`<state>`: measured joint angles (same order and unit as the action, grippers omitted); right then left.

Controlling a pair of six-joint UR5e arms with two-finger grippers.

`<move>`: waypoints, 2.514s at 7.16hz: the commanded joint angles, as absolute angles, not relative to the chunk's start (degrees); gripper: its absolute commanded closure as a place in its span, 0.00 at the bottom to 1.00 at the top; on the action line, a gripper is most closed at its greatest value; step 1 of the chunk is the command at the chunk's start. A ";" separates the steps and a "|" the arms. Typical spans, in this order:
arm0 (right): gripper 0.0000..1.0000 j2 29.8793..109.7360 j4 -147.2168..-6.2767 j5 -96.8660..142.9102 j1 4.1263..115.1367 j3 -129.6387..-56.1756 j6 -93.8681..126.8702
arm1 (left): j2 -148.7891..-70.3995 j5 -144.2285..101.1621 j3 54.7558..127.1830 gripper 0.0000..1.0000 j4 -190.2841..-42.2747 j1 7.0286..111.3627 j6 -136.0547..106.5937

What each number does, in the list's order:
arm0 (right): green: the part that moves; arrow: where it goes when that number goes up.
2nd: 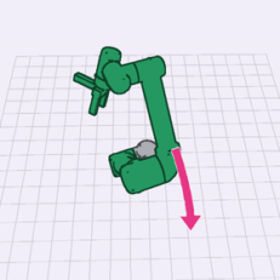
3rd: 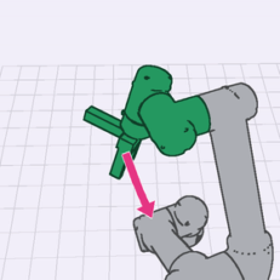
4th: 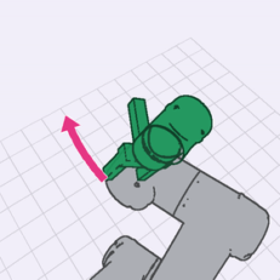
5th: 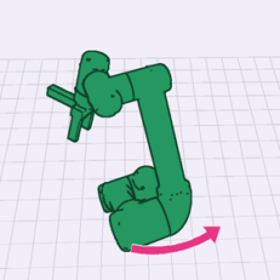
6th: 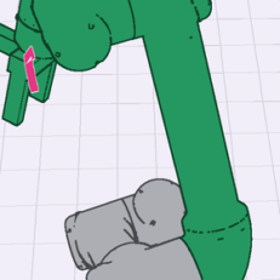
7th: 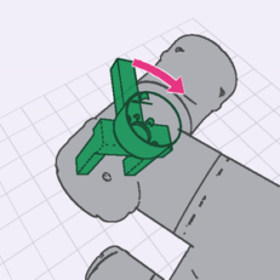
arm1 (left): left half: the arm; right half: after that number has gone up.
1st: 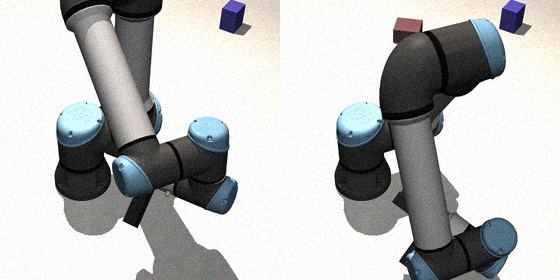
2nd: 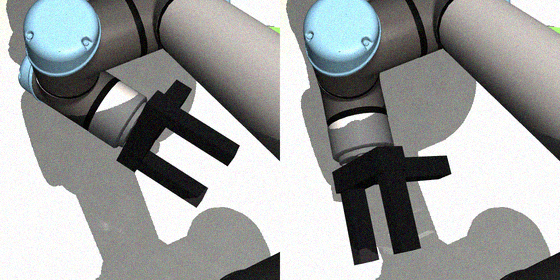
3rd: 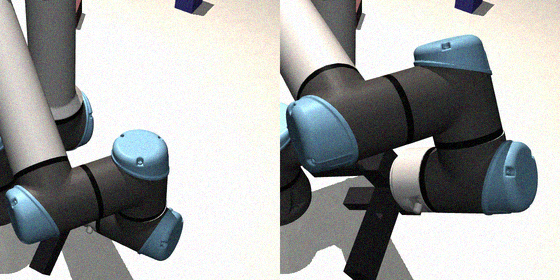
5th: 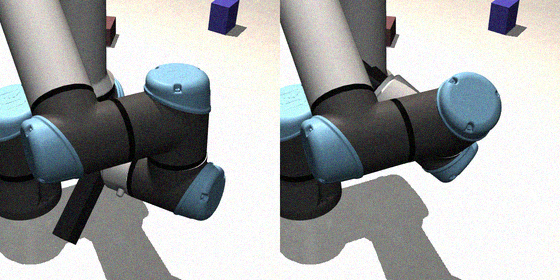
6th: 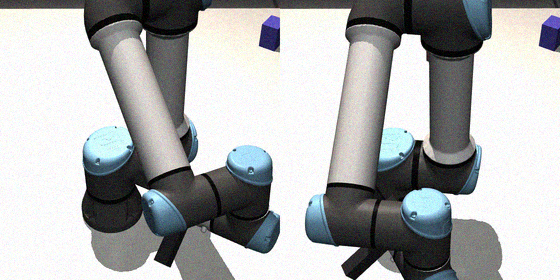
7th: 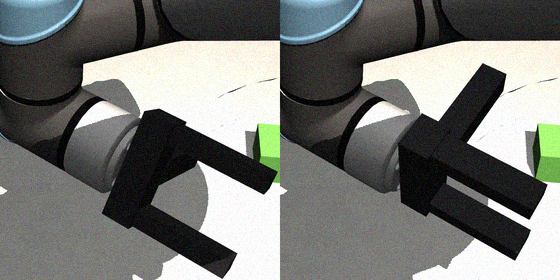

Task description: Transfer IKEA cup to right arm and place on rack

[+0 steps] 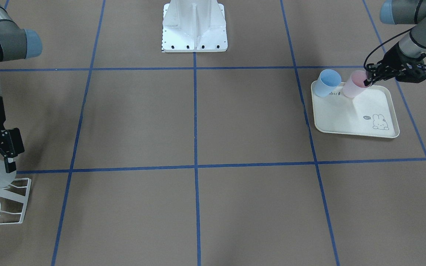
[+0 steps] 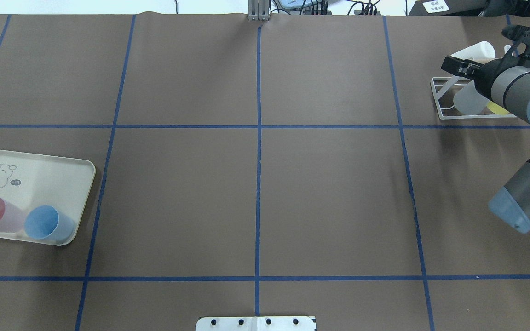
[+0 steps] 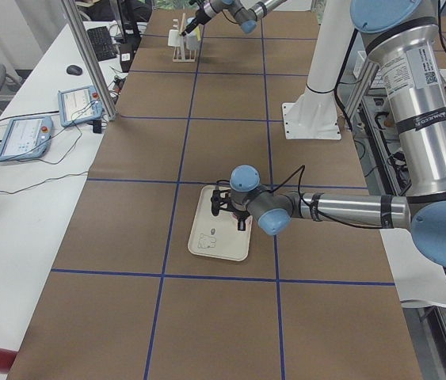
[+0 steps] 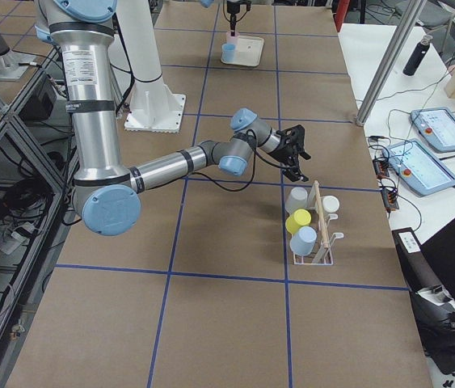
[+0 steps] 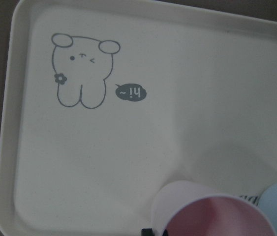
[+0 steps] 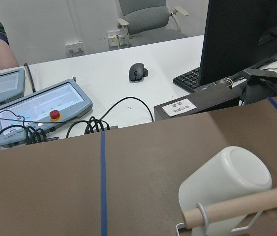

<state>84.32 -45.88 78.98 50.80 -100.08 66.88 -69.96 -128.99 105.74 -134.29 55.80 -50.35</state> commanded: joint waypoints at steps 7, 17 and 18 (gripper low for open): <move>0.00 83.76 -46.05 85.14 42.02 -112.04 84.52 | -96.45 -133.42 107.31 1.00 -134.38 62.75 -85.32; 0.00 69.38 -30.08 100.63 38.51 -112.36 123.93 | -118.20 -107.49 86.33 1.00 -188.93 43.51 -138.57; 0.00 69.00 -25.62 100.72 37.63 -110.85 123.93 | -118.91 -107.49 86.31 1.00 -189.66 43.16 -141.82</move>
